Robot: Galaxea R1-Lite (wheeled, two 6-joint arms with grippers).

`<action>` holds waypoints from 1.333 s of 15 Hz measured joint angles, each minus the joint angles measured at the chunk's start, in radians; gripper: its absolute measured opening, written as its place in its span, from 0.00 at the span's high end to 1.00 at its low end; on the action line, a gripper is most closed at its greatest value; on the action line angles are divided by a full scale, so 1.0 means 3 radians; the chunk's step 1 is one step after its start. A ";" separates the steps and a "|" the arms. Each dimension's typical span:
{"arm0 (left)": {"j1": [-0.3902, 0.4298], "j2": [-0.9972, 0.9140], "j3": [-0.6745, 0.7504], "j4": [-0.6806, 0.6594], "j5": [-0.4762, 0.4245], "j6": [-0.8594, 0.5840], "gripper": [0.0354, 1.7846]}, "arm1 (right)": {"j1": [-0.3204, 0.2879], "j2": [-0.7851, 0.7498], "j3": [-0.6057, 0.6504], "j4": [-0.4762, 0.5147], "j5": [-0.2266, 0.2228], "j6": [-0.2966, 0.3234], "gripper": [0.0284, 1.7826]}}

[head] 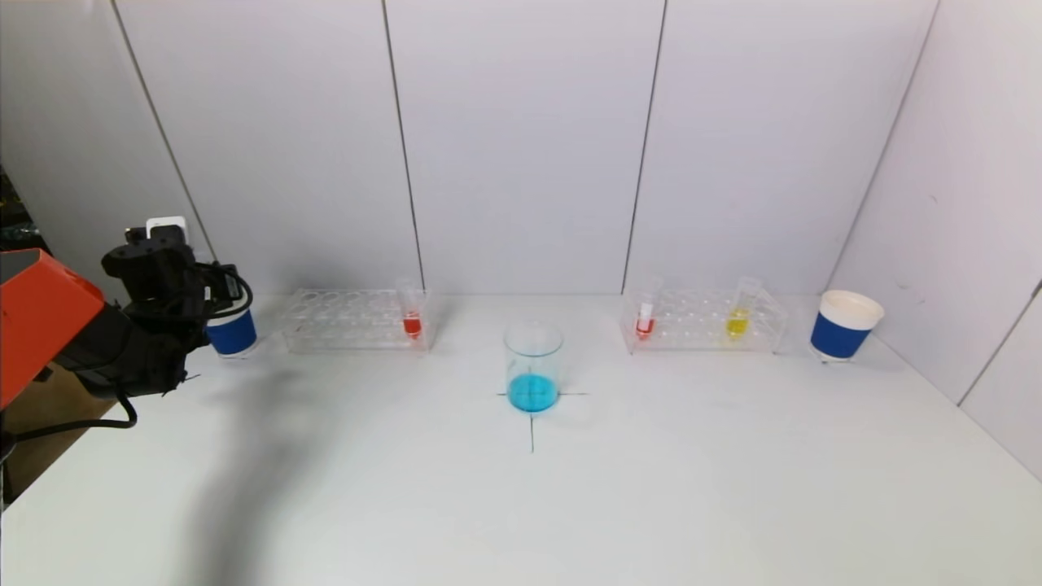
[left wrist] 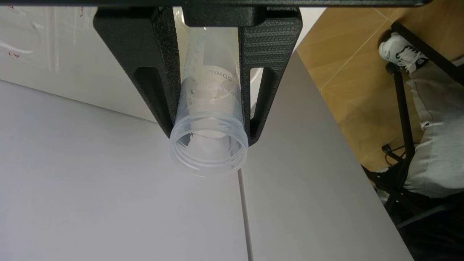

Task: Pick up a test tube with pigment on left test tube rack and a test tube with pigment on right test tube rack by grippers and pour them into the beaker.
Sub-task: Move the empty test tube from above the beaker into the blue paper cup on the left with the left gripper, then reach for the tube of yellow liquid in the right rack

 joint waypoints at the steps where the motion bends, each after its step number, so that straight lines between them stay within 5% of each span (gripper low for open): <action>1: 0.0000 -0.0001 0.0001 0.0000 -0.0001 0.0000 0.75 | 0.0000 0.0000 0.0000 0.0000 -0.0001 -0.0001 0.01; 11: 0.0000 -0.0005 -0.0004 0.0000 0.0010 0.0000 0.68 | 0.0001 0.0000 0.0000 0.0000 0.0000 0.0000 0.01; 17: 0.0000 -0.0008 -0.0005 -0.0005 0.0010 -0.0002 0.20 | 0.0001 0.0000 0.0000 0.0000 0.0000 0.0000 0.01; 20: 0.0000 -0.0016 -0.0001 -0.0005 0.0010 -0.0002 0.04 | 0.0001 0.0000 0.0000 0.0000 0.0000 -0.0001 0.01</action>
